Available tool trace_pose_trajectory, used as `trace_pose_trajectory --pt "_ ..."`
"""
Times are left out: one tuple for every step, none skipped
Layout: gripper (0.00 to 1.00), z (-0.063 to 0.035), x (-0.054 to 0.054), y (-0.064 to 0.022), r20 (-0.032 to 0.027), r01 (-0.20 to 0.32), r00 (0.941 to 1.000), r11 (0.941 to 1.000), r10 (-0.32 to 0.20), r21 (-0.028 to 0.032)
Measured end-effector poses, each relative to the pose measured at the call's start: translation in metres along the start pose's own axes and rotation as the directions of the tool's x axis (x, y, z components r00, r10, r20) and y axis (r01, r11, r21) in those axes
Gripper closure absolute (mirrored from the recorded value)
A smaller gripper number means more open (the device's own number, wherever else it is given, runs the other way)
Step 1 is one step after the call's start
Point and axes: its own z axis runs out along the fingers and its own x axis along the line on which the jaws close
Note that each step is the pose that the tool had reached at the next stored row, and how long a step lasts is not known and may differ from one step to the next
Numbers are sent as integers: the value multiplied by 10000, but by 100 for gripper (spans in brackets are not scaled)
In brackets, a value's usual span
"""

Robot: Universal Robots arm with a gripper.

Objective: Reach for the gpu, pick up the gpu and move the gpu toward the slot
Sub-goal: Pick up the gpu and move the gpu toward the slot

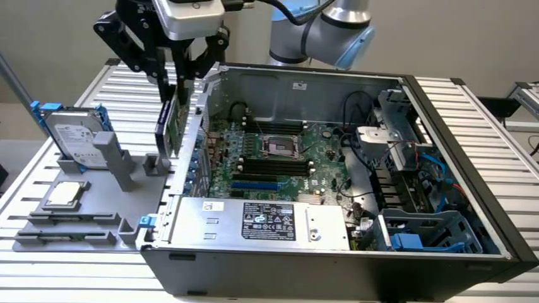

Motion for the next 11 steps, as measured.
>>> trace_pose_trajectory --pt "74 -2 -45 1 -1 2 10000 10000 -2 -19" --pt "74 -6 -90 3 -2 3 10000 10000 -3 -37" --pt "74 -9 -134 5 -3 3 10000 10000 -3 -55" --pt "74 -11 -183 6 -3 4 10000 10000 -4 -76" --pt "74 -14 -228 8 -4 6 10000 10000 -6 -92" --pt "74 -16 -274 10 -5 7 10000 9999 -7 -105" --pt "74 -19 -318 12 -6 7 10000 9999 -7 -118" --pt "74 -21 -363 15 -7 8 10000 9999 -8 -131" --pt "74 -24 -408 17 -8 9 10000 9999 -9 -142" --pt "74 -26 -455 21 -9 10 10000 9999 -10 -153" --pt "74 -28 -499 25 -12 10 10000 9999 -10 -163"
